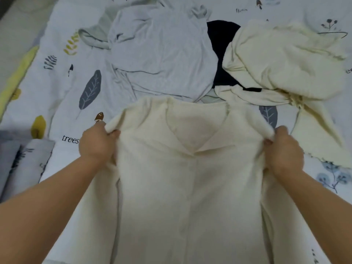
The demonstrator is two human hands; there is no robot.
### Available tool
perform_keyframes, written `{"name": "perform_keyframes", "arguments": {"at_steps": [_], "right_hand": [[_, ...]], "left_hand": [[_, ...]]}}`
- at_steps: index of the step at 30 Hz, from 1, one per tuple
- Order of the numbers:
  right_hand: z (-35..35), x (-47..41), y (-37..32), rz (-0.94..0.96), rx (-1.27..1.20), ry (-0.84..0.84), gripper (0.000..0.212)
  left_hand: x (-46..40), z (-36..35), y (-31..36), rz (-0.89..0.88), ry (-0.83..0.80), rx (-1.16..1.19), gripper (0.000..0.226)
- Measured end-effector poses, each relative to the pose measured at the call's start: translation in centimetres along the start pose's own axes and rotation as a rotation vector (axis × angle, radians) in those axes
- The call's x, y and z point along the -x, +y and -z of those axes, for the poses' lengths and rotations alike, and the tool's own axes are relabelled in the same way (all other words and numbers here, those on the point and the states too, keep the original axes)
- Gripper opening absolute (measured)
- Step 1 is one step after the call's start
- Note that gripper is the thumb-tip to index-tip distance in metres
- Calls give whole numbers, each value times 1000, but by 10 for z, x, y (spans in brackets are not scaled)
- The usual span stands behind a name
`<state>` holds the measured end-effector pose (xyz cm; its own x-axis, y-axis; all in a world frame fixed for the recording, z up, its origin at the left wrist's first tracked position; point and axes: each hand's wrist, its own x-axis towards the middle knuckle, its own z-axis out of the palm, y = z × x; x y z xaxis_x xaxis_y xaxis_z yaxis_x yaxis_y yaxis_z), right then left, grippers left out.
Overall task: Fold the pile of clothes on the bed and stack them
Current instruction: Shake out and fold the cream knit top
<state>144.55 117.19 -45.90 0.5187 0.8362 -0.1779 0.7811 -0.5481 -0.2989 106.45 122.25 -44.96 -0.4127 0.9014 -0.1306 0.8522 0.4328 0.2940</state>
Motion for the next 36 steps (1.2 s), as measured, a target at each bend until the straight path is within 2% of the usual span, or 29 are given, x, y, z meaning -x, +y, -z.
{"name": "perform_keyframes", "arguments": {"at_steps": [2, 3, 5, 7, 8, 9, 11, 12, 14, 18, 20, 24, 28, 31, 34, 36], "right_hand": [[5, -5, -5, -71, 27, 17, 39], [4, -2, -12, -70, 36, 40, 51], [-3, 22, -29, 87, 40, 77, 68], [-19, 61, -38, 361, 115, 48, 75], [-27, 81, -38, 488, 151, 26, 75], [-34, 97, -34, 589, 205, -38, 75], [-44, 118, -16, 668, 354, -295, 73], [-47, 121, -4, 642, 404, -392, 69], [-46, 123, 8, 584, 438, -442, 63], [-22, 143, -2, 395, 257, -335, 55], [-11, 163, 5, 220, 189, -272, 50], [-2, 209, 34, -82, 170, -392, 48], [-8, 234, 49, -212, -28, -485, 55], [-2, 244, 56, -297, -197, -438, 53], [13, 246, 70, -343, -164, -392, 44], [18, 250, 77, -338, -44, -433, 46]], "left_hand": [[1, 2, 4, 22, 48, -31, 57], [6, 1, 8, -39, 94, -41, 68], [29, -5, 18, -253, 152, -67, 71], [63, -19, 21, -505, 135, -125, 63], [80, -26, 19, -609, 53, -183, 61], [95, -31, 14, -664, -102, -281, 65], [110, -40, -6, -646, -384, -468, 78], [112, -43, -17, -599, -464, -481, 83], [113, -46, -30, -525, -488, -396, 88], [138, -29, -33, -401, -316, -144, 63], [160, -22, -42, -337, -327, -95, 53], [207, -15, -66, -156, -389, -135, 60], [230, -16, -80, -15, -352, 89, 49], [239, -11, -85, 82, -321, 231, 46], [246, 5, -90, 134, -290, 202, 50], [250, 12, -95, 129, -377, 44, 56]]}}
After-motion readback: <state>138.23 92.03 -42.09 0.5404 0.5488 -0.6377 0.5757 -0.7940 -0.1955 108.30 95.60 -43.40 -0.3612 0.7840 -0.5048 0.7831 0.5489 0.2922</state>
